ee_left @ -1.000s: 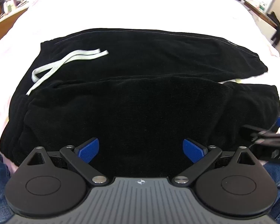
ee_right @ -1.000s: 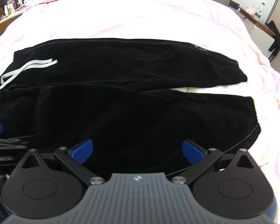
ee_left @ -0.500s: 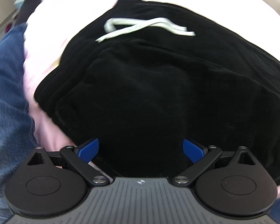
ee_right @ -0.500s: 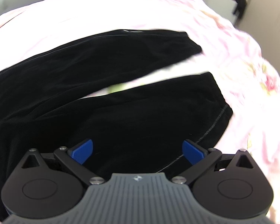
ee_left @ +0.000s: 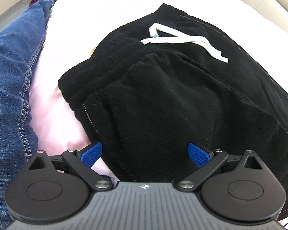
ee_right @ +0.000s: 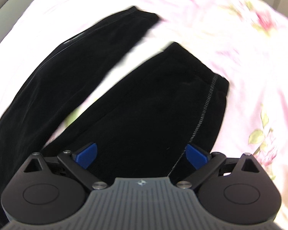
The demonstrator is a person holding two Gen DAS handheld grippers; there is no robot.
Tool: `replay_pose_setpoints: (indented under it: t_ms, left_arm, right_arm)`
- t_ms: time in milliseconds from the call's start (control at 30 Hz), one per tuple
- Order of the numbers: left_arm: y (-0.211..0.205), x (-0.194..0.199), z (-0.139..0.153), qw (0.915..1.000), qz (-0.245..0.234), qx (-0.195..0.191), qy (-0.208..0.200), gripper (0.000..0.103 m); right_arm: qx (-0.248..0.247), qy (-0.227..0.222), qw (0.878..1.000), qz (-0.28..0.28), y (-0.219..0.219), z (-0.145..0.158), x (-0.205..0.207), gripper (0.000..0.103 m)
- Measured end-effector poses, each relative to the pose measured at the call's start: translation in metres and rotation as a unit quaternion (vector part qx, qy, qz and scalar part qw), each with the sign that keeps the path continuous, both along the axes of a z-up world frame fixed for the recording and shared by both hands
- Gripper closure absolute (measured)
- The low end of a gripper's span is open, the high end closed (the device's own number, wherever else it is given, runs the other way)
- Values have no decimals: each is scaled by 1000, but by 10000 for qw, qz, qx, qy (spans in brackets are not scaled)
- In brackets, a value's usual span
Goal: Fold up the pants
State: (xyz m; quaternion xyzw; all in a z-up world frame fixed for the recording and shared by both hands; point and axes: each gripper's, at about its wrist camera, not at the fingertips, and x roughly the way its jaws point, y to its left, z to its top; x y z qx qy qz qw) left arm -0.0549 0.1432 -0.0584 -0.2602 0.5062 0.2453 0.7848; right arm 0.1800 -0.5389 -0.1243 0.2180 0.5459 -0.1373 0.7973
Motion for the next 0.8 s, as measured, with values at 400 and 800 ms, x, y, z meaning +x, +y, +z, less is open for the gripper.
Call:
replay_pose_setpoints:
  t_ms: [400, 800]
  left_arm:
    - [26, -1, -30, 9954, 461, -833, -65, 0]
    - [37, -24, -38, 9813, 1003, -1396, -864, 16]
  right_arm:
    - [1123, -324, 9474, -2979, -94, -47, -30, 19]
    - [2130, -1312, 9229, -2928, -87, -42, -39, 90]
